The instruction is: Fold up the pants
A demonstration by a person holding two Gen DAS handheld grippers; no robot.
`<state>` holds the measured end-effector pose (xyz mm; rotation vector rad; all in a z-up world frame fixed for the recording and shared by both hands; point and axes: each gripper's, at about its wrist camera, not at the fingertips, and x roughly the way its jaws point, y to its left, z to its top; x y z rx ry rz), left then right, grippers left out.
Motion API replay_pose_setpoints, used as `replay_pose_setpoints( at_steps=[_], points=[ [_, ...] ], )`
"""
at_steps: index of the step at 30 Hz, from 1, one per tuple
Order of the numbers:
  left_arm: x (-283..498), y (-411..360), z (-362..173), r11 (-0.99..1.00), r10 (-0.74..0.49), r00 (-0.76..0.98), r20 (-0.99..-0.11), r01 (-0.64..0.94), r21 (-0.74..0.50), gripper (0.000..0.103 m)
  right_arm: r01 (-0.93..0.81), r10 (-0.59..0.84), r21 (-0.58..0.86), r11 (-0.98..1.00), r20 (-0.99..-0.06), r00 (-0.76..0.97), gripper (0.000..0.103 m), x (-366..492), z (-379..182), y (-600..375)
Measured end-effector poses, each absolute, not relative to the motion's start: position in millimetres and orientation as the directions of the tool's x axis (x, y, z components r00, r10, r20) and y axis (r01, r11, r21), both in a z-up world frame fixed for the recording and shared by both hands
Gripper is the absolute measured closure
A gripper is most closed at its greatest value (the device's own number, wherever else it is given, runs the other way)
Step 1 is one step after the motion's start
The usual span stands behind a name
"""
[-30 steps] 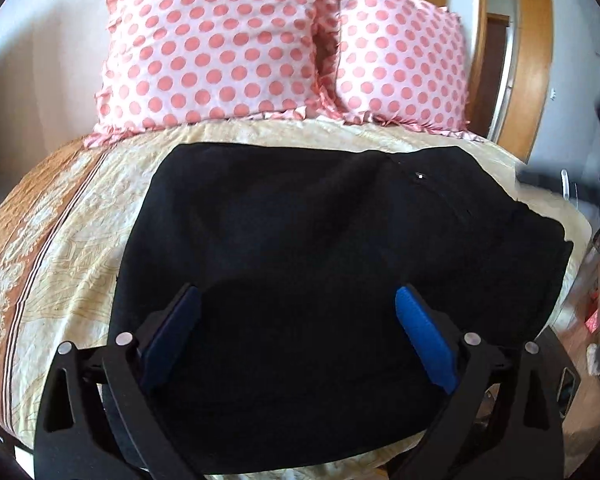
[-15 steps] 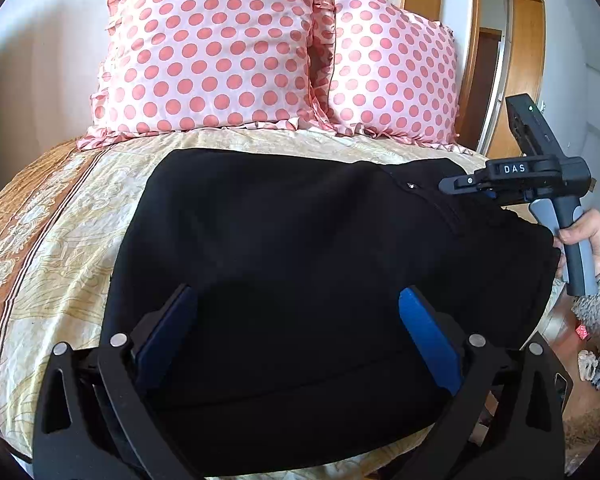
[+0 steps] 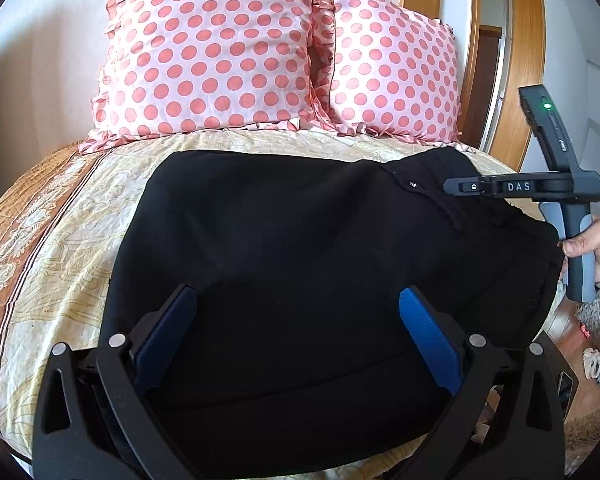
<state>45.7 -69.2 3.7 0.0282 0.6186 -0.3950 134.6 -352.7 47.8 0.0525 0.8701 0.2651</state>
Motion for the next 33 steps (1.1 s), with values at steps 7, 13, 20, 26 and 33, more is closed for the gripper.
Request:
replay_pose_setpoints(
  at_steps=[7,13,20,26,33],
  points=[
    [45.8,-68.6,3.5,0.924,-0.354,0.742,-0.57,0.371,-0.092,0.002,-0.23,0.339,0.249,0.941,-0.712,0.615,0.081,137.1,47.7,-360.7],
    [47.7,-69.0,3.8,0.926,-0.344,0.742,-0.575,0.37,-0.076,0.002,-0.307,0.326,0.154,0.939,-0.681,0.655,0.084,122.8,64.4,-343.6],
    [75.1,-38.0,41.4,0.922,-0.378,0.713,-0.591,0.349,-0.168,0.002,-0.218,0.377,0.308,0.926,-0.718,0.585,0.069,142.3,46.0,-368.4],
    [156.5,8.7,48.7,0.91,-0.412,0.595,-0.689,0.245,-0.333,0.005,-0.227,0.398,0.328,0.917,-0.712,0.578,0.066,143.8,42.1,-370.6],
    [207.5,7.2,22.4,0.889,-0.456,0.42,-0.785,0.257,-0.379,0.019,-0.234,0.412,0.34,0.911,-0.711,0.57,0.066,144.3,40.9,-371.9]
  ],
)
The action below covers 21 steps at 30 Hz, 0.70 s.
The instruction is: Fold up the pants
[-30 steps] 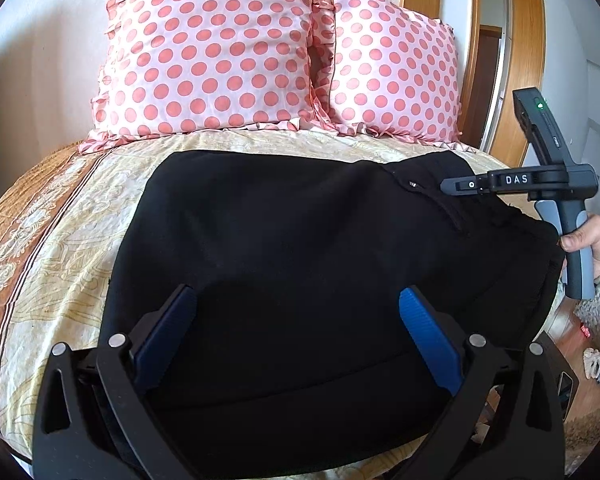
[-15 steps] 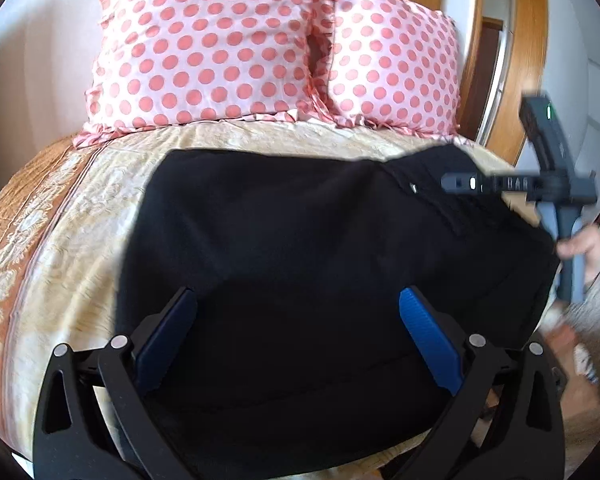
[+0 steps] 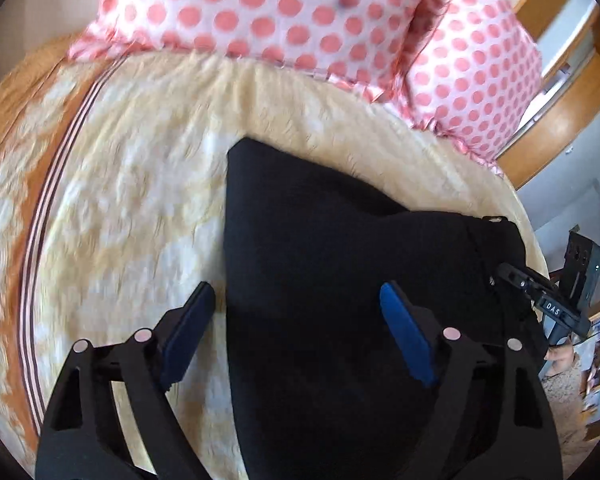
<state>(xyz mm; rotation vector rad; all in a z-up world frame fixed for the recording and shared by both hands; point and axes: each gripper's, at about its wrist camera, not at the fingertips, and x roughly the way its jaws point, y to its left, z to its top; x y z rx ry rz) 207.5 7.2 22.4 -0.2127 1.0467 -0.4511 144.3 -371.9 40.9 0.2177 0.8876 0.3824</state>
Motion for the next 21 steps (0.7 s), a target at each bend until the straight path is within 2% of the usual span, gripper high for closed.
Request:
replay_pose_setpoints(
  at_steps=[6,8,10,11,13,16,21],
  points=[
    [223.7,1.2,20.6,0.866,-0.5,0.382,-0.778,0.247,-0.435,0.02,-0.22,0.449,0.398,0.891,-0.702,0.553,0.066,149.8,37.4,-379.0],
    [226.0,-0.6,21.1,0.872,-0.49,0.394,-0.778,0.23,-0.432,0.028,-0.228,0.45,0.392,0.891,-0.702,0.552,0.064,149.8,38.1,-377.2],
    [224.6,-3.9,22.2,0.881,-0.473,0.416,-0.777,0.222,-0.418,0.047,-0.249,0.436,0.359,0.9,-0.706,0.558,0.074,147.8,41.2,-371.3],
    [222.9,-4.7,23.4,0.885,-0.466,0.426,-0.776,0.228,-0.406,0.053,-0.264,0.424,0.332,0.905,-0.709,0.564,0.076,146.1,43.6,-367.1],
    [218.8,-7.2,27.0,0.901,-0.433,0.454,-0.779,0.24,-0.361,0.08,-0.268,0.404,0.302,0.915,-0.71,0.576,0.081,144.3,46.9,-363.0],
    [212.1,-9.7,35.4,0.907,-0.418,0.485,-0.769,0.265,-0.326,0.092,-0.271,0.4,0.295,0.916,-0.699,0.593,0.085,142.3,53.9,-360.4],
    [211.0,-15.3,52.0,0.908,-0.412,0.515,-0.752,0.299,-0.293,0.095,-0.301,0.403,0.27,0.915,-0.679,0.614,0.086,144.9,73.7,-354.8]
  ],
)
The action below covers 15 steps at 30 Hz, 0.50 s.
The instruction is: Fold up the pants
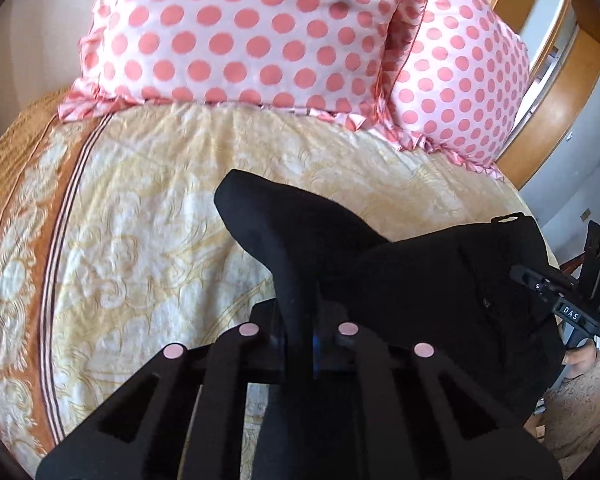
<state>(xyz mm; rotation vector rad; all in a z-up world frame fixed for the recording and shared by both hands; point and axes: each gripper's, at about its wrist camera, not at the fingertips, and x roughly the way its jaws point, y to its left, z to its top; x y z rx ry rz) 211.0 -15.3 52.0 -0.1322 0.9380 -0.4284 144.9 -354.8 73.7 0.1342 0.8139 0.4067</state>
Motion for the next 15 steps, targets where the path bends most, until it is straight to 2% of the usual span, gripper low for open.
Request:
replay_pose_setpoints(
  at_steps=[3,10,15],
  points=[
    [223.5,-17.2,62.8,0.902,-0.427,0.52,-0.74,0.3,-0.31,0.096,-0.32,0.399,0.247,0.915,-0.674,0.621,0.087,155.5,83.3,-351.0],
    [280.7,-32.8,97.5,0.929,-0.367,0.642,-0.673,0.281,-0.239,0.096,-0.278,0.334,0.191,0.941,-0.636,0.695,0.087,229.5,105.0,-353.4],
    [340.0,-40.8,86.2,0.952,-0.304,0.646,-0.7,0.229,-0.203,0.095,-0.206,0.271,0.178,0.962,-0.67,0.691,0.087,291.8,86.4,-361.3]
  ],
)
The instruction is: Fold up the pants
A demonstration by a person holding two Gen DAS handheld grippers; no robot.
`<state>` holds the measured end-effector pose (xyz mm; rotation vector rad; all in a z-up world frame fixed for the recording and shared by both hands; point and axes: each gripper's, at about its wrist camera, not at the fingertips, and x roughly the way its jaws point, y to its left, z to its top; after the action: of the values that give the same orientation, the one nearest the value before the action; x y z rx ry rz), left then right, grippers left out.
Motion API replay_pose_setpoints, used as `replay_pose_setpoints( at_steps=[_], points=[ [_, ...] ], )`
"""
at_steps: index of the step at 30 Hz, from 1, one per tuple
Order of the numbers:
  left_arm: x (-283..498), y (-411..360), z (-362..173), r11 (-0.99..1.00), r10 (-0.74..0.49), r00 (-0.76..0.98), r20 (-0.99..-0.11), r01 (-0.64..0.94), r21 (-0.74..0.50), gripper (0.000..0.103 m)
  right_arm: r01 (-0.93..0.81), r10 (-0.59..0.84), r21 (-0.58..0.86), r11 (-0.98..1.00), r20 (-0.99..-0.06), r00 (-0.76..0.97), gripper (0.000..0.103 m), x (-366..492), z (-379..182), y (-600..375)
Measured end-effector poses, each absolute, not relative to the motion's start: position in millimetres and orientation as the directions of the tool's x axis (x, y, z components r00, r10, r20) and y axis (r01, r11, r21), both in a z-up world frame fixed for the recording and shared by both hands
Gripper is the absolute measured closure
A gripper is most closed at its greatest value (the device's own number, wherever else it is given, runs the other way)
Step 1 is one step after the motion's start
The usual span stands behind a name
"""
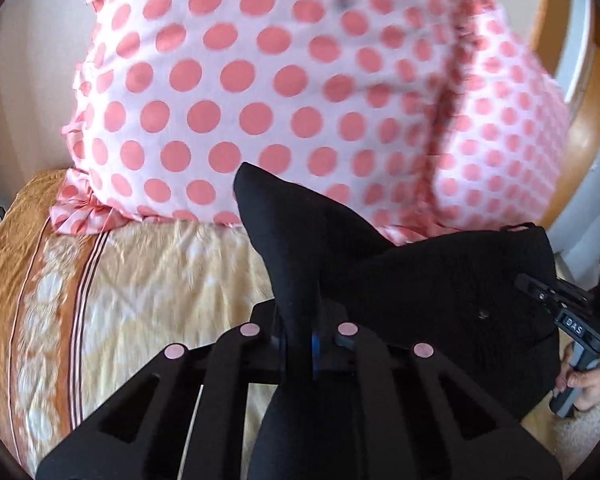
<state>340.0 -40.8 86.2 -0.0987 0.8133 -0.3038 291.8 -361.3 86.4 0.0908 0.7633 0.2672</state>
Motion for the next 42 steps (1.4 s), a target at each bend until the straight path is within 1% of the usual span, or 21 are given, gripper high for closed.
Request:
replay_pose_setpoints(
  at_steps=[3,5,6,7,8,10,12,14,15,16,19,22,25,28,30,32,34,38,39,40,42],
  points=[
    [370.3,-47.5,55.5,0.965,-0.255,0.593,-0.763,0.208,-0.161,0.094,-0.144,0.224,0.172,0.975,-0.75,0.622,0.087,316.6,56.9,-366.1],
    [378.8,-48.8,36.8,0.971,-0.234,0.556,-0.798,0.181,-0.158,0.089,-0.094,0.209,0.19,0.977,-0.796,0.568,0.086,324.4,40.0,-370.7],
    [381.0,-47.8,29.6,0.973,-0.227,0.551,-0.803,0.164,-0.163,0.083,-0.076,0.211,0.204,0.976,-0.796,0.567,0.085,324.2,38.0,-372.5],
    [381.3,-46.4,27.2,0.975,-0.222,0.565,-0.795,0.151,-0.165,0.077,-0.068,0.197,0.194,0.979,-0.798,0.569,0.08,323.8,38.5,-371.7],
    [382.4,-45.8,26.4,0.977,-0.211,0.57,-0.794,0.14,-0.159,0.075,-0.059,0.164,0.159,0.986,-0.807,0.568,0.077,323.8,38.6,-368.7],
    [382.8,-43.7,29.4,0.98,-0.201,0.574,-0.793,0.124,-0.158,0.067,-0.041,0.121,0.12,0.992,-0.809,0.575,0.058,322.2,39.5,-367.1],
    [373.1,-37.7,42.3,0.985,-0.17,0.602,-0.78,0.102,-0.136,0.063,0.017,0.065,0.092,0.996,-0.807,0.587,0.043,314.5,45.9,-375.9],
    [352.1,-31.9,60.5,0.994,-0.104,0.661,-0.744,0.079,-0.069,0.047,0.089,0.005,0.079,0.993,-0.773,0.634,0.042,291.9,62.2,-386.7],
    [338.9,-31.2,68.9,0.997,-0.075,0.689,-0.721,0.07,-0.037,0.033,0.112,-0.026,0.064,0.992,-0.749,0.662,0.042,282.1,71.1,-389.8],
    [319.0,-33.2,79.0,0.997,-0.055,0.716,-0.696,0.071,-0.005,0.027,0.106,-0.031,0.059,0.993,-0.723,0.69,0.042,270.2,79.9,-389.4],
    [275.0,-47.4,87.7,0.985,-0.153,0.712,-0.685,0.169,-0.044,0.018,-0.019,0.053,0.057,0.998,-0.682,0.729,0.042,234.2,93.9,-368.4],
    [234.5,-67.5,80.2,0.96,-0.258,0.664,-0.702,0.261,-0.105,0.017,-0.13,0.126,0.047,0.99,-0.7,0.703,0.042,209.3,90.6,-336.3],
    [212.4,-94.2,63.9,0.943,-0.28,0.637,-0.718,0.325,-0.079,0.016,-0.181,0.157,0.045,0.982,-0.724,0.671,0.039,204.0,83.0,-314.4],
    [213.3,-110.7,38.0,0.935,-0.25,0.573,-0.781,0.351,-0.042,0.016,-0.188,0.089,-0.036,0.982,-0.783,0.616,0.031,205.8,65.6,-298.3],
    [217.5,-110.7,22.1,0.94,-0.245,0.53,-0.811,0.334,-0.066,0.014,-0.18,0.046,-0.069,0.981,-0.824,0.565,0.029,209.2,47.7,-290.7],
    [218.4,-110.5,20.0,0.944,-0.253,0.549,-0.797,0.322,-0.078,0.012,-0.158,0.041,-0.061,0.985,-0.82,0.571,0.028,209.1,47.0,-292.0],
    [220.2,-113.0,19.6,0.945,-0.258,0.554,-0.792,0.316,-0.087,0.007,-0.149,0.044,-0.049,0.988,-0.825,0.563,0.025,210.7,46.6,-293.4],
    [208.7,-105.2,28.4,0.959,-0.236,0.598,-0.766,0.27,-0.085,0.007,-0.103,0.08,0.024,0.994,-0.803,0.591,0.023,203.1,52.0,-302.8],
    [198.7,-99.1,33.3,0.962,-0.233,0.617,-0.752,0.261,-0.084,0.007,-0.083,0.087,0.045,0.995,-0.788,0.609,0.019,193.3,56.0,-304.8],
    [190.5,-93.5,37.4,0.965,-0.228,0.633,-0.74,0.25,-0.083,0.004,-0.068,0.095,0.067,0.995,-0.771,0.629,0.01,183.5,61.2,-306.9],
    [173.3,-78.6,43.6,0.973,-0.206,0.658,-0.724,0.215,-0.082,0.002,-0.034,0.09,0.091,0.995,-0.735,0.672,0.004,159.5,70.8,-307.1]
  ],
)
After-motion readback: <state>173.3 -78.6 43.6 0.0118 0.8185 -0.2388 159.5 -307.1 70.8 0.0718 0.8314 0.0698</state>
